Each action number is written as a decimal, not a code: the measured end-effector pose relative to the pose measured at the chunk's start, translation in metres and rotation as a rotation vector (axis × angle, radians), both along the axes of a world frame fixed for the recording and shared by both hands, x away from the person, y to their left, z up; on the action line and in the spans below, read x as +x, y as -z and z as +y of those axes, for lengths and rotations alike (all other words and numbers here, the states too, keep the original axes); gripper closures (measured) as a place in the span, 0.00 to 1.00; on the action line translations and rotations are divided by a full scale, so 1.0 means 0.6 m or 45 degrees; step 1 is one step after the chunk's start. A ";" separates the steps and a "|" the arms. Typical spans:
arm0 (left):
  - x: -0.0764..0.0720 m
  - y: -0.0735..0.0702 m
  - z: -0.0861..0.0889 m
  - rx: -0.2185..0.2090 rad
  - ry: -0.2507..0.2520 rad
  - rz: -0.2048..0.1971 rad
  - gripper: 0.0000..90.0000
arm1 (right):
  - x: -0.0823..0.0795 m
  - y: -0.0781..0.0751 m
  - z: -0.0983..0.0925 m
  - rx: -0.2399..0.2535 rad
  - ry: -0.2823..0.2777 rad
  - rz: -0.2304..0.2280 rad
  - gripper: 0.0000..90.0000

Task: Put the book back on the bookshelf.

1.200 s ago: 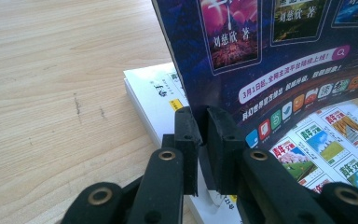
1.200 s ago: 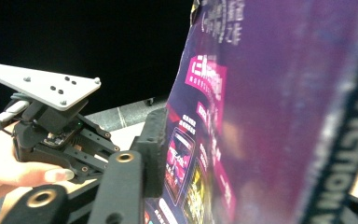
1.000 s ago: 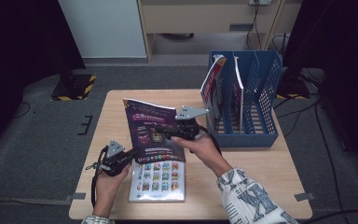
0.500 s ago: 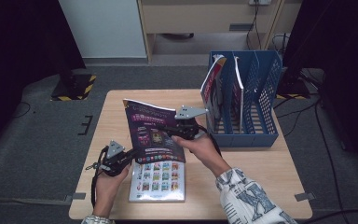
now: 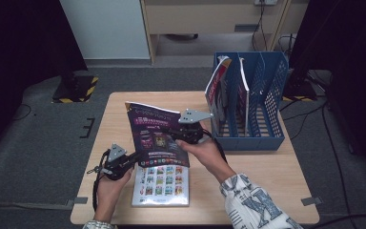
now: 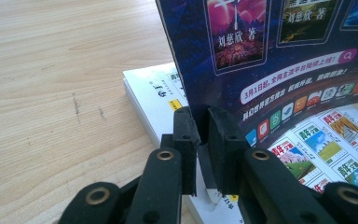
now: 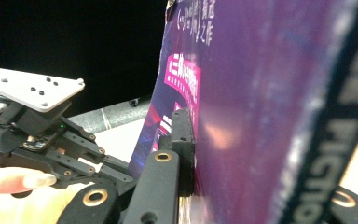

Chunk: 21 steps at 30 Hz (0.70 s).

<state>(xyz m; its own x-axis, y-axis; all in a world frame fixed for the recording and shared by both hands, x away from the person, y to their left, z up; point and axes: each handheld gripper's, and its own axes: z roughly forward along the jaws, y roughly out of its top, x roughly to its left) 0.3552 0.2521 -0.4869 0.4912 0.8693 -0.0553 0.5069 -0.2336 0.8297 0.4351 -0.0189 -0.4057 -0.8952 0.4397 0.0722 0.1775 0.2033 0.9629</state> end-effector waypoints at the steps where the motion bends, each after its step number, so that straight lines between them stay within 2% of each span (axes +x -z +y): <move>1: 0.000 0.000 0.000 0.000 0.000 0.000 0.90 | -0.001 -0.001 0.001 0.000 -0.003 -0.002 0.93; 9: 0.000 -0.001 -0.001 -0.004 -0.007 -0.018 0.89 | -0.009 -0.005 -0.001 0.012 0.000 -0.040 0.94; 10: 0.000 -0.001 -0.001 -0.004 -0.007 -0.018 0.86 | -0.010 -0.007 -0.001 0.013 -0.002 -0.040 0.94; 12: 0.001 -0.001 0.001 -0.041 -0.059 -0.036 0.72 | -0.013 -0.009 0.000 0.013 -0.010 -0.045 0.94; 15: 0.002 0.001 0.003 -0.043 -0.088 -0.038 0.55 | -0.016 -0.011 0.001 0.009 -0.011 -0.055 0.94; 16: 0.002 0.002 0.007 -0.051 -0.116 -0.036 0.52 | -0.018 -0.014 0.001 0.015 -0.011 -0.061 0.94; 21: 0.003 0.003 0.013 -0.066 -0.156 -0.041 0.44 | -0.021 -0.024 -0.005 0.030 -0.011 -0.079 0.94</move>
<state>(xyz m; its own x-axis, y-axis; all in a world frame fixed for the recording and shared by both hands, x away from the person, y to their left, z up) 0.3567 0.2600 -0.4887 0.3837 0.9193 -0.0876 0.5022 -0.1282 0.8552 0.4226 -0.0220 -0.3914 -0.9019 0.4310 0.0270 0.1161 0.1817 0.9765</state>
